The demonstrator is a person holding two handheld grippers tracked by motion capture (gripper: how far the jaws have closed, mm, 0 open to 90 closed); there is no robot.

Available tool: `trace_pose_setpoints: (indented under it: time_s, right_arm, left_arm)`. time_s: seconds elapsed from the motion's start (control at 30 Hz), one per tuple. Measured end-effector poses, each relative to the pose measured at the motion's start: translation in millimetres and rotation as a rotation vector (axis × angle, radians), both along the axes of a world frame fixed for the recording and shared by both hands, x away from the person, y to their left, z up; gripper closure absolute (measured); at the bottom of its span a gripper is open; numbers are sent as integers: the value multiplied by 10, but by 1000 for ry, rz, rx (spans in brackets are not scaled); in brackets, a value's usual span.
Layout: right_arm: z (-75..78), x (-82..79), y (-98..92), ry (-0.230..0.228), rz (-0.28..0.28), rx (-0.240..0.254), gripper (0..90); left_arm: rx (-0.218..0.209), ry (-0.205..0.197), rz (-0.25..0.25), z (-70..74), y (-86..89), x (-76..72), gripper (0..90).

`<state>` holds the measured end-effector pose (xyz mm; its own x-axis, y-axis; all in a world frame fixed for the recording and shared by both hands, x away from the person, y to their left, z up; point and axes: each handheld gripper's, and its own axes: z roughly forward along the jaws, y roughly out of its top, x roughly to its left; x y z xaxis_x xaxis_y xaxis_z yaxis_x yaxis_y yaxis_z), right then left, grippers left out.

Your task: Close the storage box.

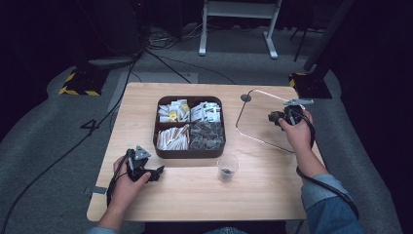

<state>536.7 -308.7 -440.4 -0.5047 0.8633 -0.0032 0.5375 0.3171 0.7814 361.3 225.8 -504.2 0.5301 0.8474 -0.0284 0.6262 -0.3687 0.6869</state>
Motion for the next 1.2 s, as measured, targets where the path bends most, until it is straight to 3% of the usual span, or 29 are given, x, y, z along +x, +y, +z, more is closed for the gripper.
trace_pose_setpoints:
  time_s: [0.23,0.8,1.2]
  right_arm:
    - [143,-35,20,-26,14,-8,588]
    - [383,-100,63,-27,62,4,588]
    - [566,-139,401,-24,140,23,588]
  left_arm:
    - [0,0,0,0,0,0,119]
    - [0,0,0,0,0,0,119]
    - [0,0,0,0,0,0,119]
